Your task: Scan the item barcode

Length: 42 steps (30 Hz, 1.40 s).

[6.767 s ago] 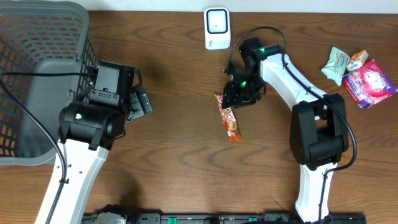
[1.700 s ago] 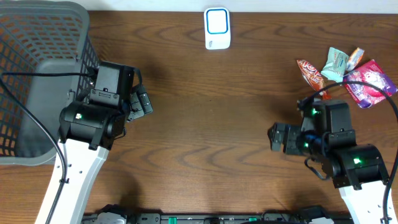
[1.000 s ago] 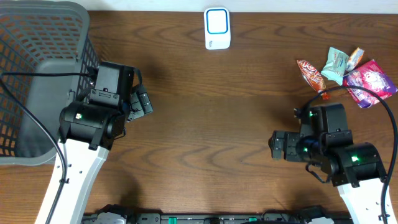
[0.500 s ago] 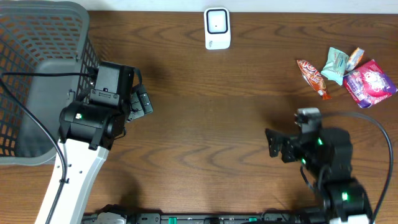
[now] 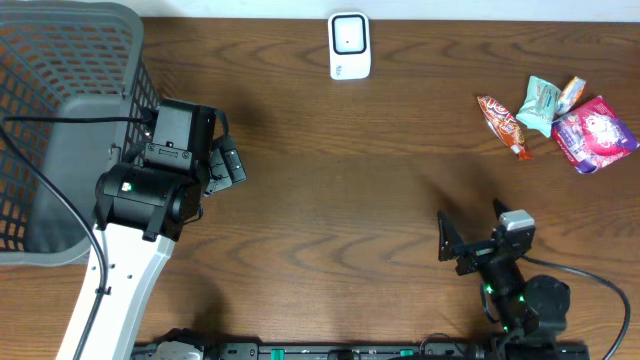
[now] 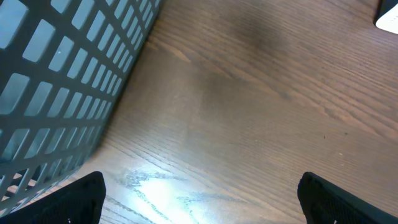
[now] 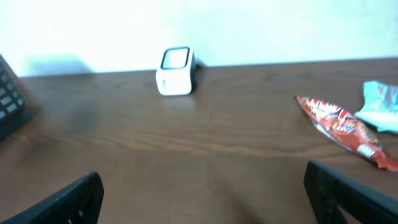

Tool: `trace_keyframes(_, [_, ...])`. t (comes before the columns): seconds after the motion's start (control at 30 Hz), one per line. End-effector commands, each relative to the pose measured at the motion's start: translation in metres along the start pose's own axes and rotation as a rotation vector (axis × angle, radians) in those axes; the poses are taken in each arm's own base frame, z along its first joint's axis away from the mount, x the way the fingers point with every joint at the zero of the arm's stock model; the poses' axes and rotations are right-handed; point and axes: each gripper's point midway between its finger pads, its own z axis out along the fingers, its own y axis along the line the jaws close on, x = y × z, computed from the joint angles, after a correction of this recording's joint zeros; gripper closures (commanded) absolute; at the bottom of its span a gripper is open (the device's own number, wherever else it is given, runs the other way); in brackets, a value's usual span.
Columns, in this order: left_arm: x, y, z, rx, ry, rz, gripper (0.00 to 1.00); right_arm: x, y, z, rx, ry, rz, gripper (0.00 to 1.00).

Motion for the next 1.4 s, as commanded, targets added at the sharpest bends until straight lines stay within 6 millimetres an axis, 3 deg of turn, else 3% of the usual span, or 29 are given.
trace_keyframes(0.0, [-0.001, 0.001, -0.001, -0.003, -0.002, -0.020, 0.02, -0.002, -0.004, -0.001, 0.012, -0.051, -0.025, 0.01])
trace_keyframes(0.27, [-0.001, 0.001, -0.001, -0.003, -0.002, -0.020, 0.02, -0.016, -0.016, -0.002, 0.075, -0.182, -0.055, 0.01])
trace_keyframes(0.47, [-0.002, 0.001, -0.001, -0.004, -0.002, -0.020, 0.02, -0.008, -0.021, -0.001, 0.103, -0.145, -0.087, 0.01])
trace_keyframes(0.6, [-0.002, 0.001, -0.001, -0.004, -0.002, -0.020, 0.02, 0.010, -0.028, 0.001, 0.134, -0.072, -0.120, 0.01])
trace_keyframes(1.37, [-0.002, 0.001, -0.001, -0.003, -0.002, -0.020, 0.02, 0.009, -0.027, 0.001, 0.132, -0.074, -0.107, 0.01])
